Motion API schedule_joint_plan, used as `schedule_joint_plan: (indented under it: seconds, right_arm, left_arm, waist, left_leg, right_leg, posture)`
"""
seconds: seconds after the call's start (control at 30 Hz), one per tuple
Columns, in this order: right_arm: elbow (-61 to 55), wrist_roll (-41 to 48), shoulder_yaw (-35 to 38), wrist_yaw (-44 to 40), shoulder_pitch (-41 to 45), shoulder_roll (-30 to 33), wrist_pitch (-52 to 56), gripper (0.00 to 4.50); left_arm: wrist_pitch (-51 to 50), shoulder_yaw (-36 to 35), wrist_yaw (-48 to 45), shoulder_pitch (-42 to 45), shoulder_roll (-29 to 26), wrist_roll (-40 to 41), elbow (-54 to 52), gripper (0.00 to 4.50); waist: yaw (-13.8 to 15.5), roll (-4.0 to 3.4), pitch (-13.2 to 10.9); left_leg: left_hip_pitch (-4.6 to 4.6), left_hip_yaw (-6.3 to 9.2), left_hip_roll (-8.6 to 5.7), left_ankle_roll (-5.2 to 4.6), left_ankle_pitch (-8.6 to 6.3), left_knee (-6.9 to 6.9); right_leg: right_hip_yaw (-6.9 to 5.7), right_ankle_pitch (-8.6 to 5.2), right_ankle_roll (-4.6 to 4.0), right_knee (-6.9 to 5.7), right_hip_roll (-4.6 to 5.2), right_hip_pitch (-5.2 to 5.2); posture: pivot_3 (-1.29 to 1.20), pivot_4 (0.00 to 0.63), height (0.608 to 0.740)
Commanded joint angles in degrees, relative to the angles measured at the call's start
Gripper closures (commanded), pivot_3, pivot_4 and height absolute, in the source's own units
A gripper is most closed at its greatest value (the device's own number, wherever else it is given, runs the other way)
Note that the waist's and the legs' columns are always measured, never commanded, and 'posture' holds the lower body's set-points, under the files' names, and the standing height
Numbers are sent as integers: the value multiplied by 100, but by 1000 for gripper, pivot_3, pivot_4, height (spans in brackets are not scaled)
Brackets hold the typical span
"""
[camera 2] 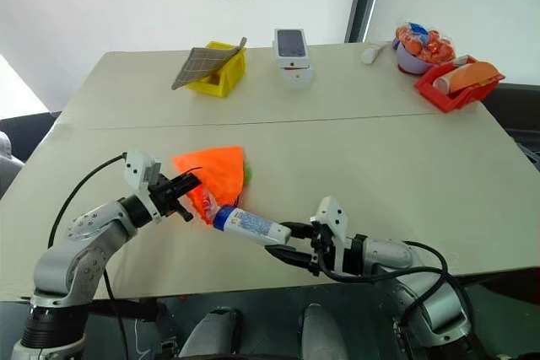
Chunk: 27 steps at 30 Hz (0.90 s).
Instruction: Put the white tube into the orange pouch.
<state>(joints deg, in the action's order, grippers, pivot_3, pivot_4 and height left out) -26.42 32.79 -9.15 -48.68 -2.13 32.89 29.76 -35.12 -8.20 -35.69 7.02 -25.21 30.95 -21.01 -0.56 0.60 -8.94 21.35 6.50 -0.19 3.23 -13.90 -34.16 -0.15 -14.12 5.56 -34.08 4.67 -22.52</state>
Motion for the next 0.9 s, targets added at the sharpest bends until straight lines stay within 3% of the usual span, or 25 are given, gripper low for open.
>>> schedule_joint_plan:
  seconds: [0.03,0.43,0.9]
  right_arm:
    - [-314,103,-55,-63,60,-43,6,2652]
    - [-34,-254,-262,294,218,-410,-159,2652]
    - [161,-265,156,998,364,-994,-184,2652]
  left_arm:
    - [-292,21,-301,133,-220,432,-268,4500]
    - [-834,256,-871,362,-722,985,-393,4500]
    - [-996,333,-889,287,-926,1195,-695,4500]
  waist:
    - [-4,2,-1]
    - [-9,5,-3]
    - [-10,4,-5]
  left_leg:
    - [0,0,0,0,0,0]
    - [2,0,0,0,0,2]
    - [4,0,0,0,0,5]
  right_leg:
    - [0,0,0,0,0,0]
    - [0,0,-1,0,0,-5]
    - [1,0,-1,0,1,-10]
  posture:
    - [0,150,740]
    - [0,150,740]
    - [0,150,740]
